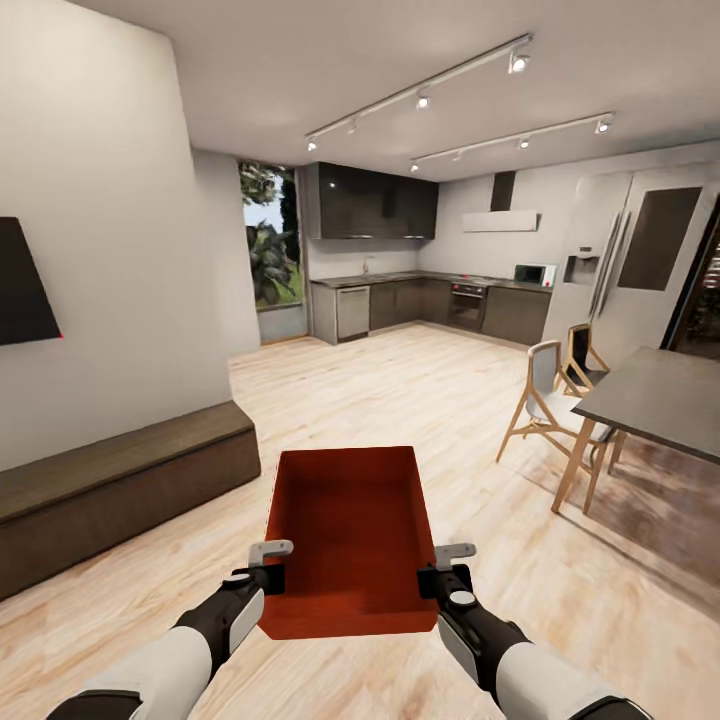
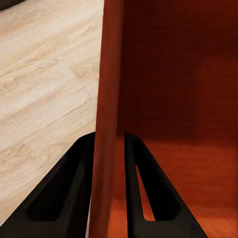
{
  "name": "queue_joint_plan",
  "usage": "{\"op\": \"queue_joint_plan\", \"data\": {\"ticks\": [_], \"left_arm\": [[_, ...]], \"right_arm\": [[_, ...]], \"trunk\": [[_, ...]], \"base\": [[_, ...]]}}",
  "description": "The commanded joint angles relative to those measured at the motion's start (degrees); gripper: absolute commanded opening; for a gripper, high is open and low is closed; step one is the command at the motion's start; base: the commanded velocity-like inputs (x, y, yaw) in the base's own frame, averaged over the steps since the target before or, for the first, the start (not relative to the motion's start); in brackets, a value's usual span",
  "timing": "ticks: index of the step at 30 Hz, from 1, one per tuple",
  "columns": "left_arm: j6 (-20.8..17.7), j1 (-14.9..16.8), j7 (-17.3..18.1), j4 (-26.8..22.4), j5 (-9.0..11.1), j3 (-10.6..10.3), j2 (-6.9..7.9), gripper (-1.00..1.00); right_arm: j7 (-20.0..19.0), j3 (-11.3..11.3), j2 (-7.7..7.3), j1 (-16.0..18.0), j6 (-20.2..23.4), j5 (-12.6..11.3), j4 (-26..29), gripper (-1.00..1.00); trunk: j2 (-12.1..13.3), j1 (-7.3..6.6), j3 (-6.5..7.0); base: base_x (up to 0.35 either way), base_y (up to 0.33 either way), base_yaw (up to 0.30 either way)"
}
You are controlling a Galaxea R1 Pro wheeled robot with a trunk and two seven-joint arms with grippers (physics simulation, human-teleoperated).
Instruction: Move the two storage containers from the living room to the garage. In the garage, place one container on the floor and stack the other container on top of it (either order is fine).
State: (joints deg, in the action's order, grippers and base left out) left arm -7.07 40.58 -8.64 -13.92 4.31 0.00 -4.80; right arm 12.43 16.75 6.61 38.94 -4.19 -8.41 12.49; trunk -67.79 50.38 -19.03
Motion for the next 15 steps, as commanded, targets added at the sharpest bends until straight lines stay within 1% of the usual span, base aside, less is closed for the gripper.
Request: {"op": "queue_joint_plan", "data": {"ticks": [1,15], "left_arm": [[4.78,-0.01,-1.11,-0.31,-0.91,0.26,0.33,-1.00],[4.78,-0.01,-0.94,-0.31,-0.95,0.24,0.37,-1.00]], "right_arm": [[-0.57,-1.19,0.00,0.08,-0.20,-1.25,-0.09,-1.00],[-0.57,-1.19,0.07,0.08,-0.20,-1.25,-0.09,-1.00]], "trunk": [[-0.05,0.00,-0.07],[-0.05,0.00,-0.07]], "base": [[0.000,0.000,-0.248],[0.000,0.000,-0.248]]}}
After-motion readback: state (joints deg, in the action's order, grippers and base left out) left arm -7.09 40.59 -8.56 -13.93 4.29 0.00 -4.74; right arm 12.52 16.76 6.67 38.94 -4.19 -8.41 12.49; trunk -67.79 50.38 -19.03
